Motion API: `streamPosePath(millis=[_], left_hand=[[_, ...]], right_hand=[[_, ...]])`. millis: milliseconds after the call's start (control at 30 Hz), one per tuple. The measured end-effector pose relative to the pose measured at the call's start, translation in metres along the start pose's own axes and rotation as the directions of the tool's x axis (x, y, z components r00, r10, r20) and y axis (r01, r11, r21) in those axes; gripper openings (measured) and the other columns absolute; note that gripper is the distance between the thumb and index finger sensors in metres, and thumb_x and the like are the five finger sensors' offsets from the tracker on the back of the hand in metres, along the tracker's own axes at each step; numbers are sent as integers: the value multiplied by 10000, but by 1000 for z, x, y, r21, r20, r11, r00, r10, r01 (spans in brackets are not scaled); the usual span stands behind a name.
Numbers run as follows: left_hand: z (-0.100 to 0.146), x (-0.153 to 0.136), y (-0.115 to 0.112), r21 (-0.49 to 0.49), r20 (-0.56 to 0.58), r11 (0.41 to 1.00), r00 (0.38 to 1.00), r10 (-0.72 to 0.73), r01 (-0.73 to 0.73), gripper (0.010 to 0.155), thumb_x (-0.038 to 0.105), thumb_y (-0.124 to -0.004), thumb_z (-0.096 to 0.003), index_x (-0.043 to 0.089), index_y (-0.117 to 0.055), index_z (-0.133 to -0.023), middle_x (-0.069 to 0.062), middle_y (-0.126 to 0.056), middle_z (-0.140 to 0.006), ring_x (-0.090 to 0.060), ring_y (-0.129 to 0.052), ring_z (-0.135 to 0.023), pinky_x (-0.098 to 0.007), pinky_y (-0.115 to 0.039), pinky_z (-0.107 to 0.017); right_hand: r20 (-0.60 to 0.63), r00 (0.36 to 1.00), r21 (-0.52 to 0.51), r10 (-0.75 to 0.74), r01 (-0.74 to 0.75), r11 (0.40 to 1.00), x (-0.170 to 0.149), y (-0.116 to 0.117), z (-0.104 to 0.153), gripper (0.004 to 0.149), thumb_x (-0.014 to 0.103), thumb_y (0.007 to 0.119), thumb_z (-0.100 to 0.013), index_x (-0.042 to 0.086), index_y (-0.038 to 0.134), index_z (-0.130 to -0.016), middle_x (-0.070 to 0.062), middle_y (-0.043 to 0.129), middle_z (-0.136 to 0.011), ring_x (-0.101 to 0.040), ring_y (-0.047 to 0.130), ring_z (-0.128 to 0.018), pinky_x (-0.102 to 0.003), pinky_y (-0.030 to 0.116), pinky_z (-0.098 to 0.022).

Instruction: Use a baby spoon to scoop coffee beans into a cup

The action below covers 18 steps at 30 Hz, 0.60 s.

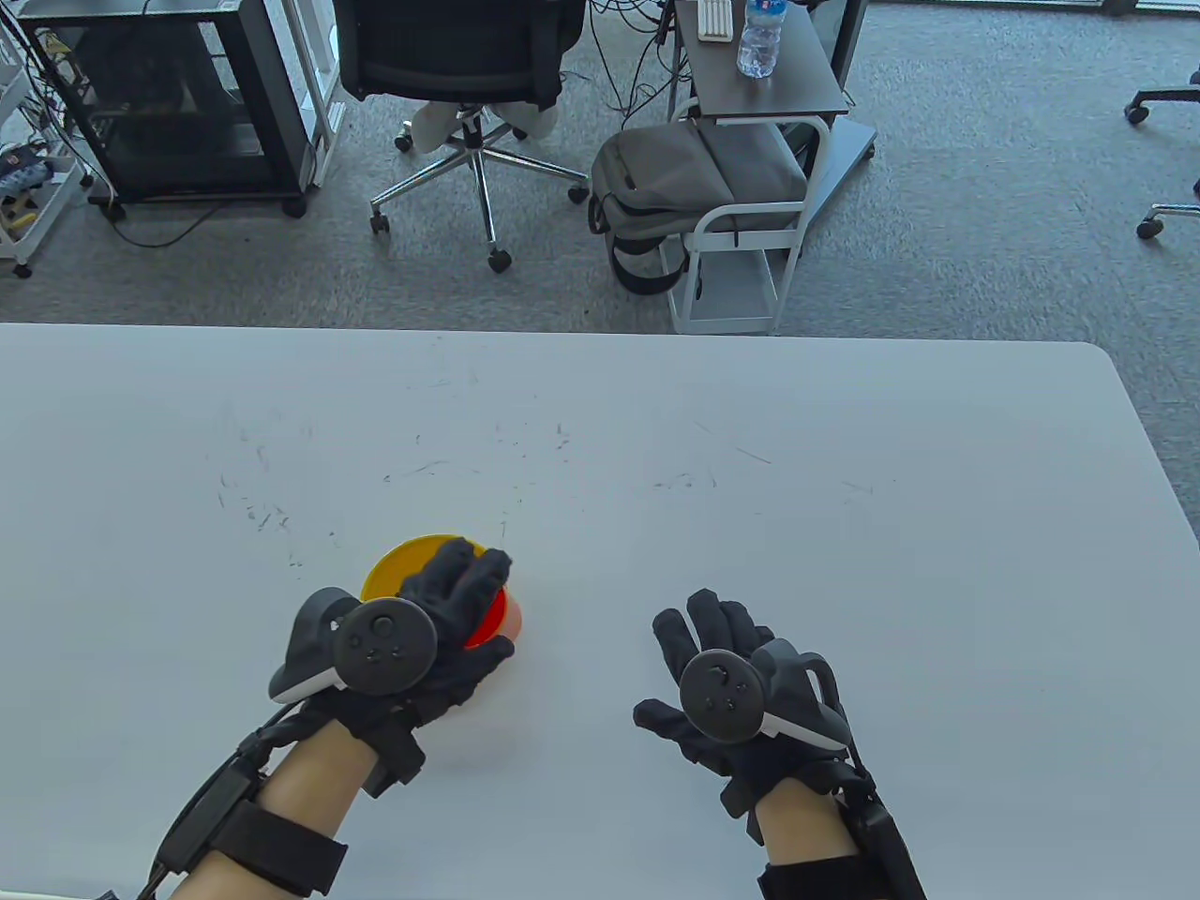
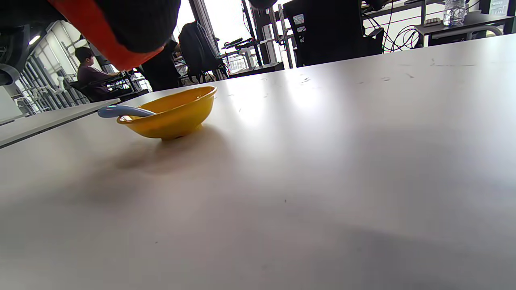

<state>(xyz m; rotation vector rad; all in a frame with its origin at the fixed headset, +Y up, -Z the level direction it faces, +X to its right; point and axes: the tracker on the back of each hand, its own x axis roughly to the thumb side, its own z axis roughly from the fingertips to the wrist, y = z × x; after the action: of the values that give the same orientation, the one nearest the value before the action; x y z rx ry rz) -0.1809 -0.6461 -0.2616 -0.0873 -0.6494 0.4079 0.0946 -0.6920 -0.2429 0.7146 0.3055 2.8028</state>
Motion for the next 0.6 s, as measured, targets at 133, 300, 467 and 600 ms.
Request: streamPosePath(millis=[133,300,467,600], left_hand=[[-11,15,-29,-78,42,997,999,1,2,749,384,-785,-602,60,-409,-1164,-392,-336,-1102,-675,-614,-893,-604,-726,-613],[-20,20,-61,-173,51,983,998,-44,53,748,384,-782,-604,59,-407,-1164,-393,-334,-1102,-673,-614,-894,-605,-721,-614],[-21,17,-76,-205,50,977,998,-46,55,748,384,-780,-605,64,-404,-1166,-387,-328,-1107,-670,-600,-906,-617,-701,-616],[-20,15,-80,-220,47,974,998,-37,46,746,388,-776,-606,68,-402,-1167,-385,-327,-1109,-665,-596,-913,-630,-686,-617]], right_hand=[[0,1000,-4,-3,3,1000,-2,-1,1,869,592,659,-571,18,310,-1122,-405,199,-1106,-677,276,-915,-767,379,-628],[1,1000,-5,-3,3,1000,-3,-1,0,869,591,660,-572,17,310,-1122,-406,200,-1106,-679,278,-914,-767,380,-628],[5,1000,1,-1,1,1000,-2,-1,0,868,590,660,-572,18,310,-1123,-406,199,-1106,-678,279,-915,-767,380,-628],[2,1000,12,-2,2,1000,-2,0,-1,868,589,660,-572,18,310,-1123,-406,199,-1106,-677,283,-915,-767,381,-627]])
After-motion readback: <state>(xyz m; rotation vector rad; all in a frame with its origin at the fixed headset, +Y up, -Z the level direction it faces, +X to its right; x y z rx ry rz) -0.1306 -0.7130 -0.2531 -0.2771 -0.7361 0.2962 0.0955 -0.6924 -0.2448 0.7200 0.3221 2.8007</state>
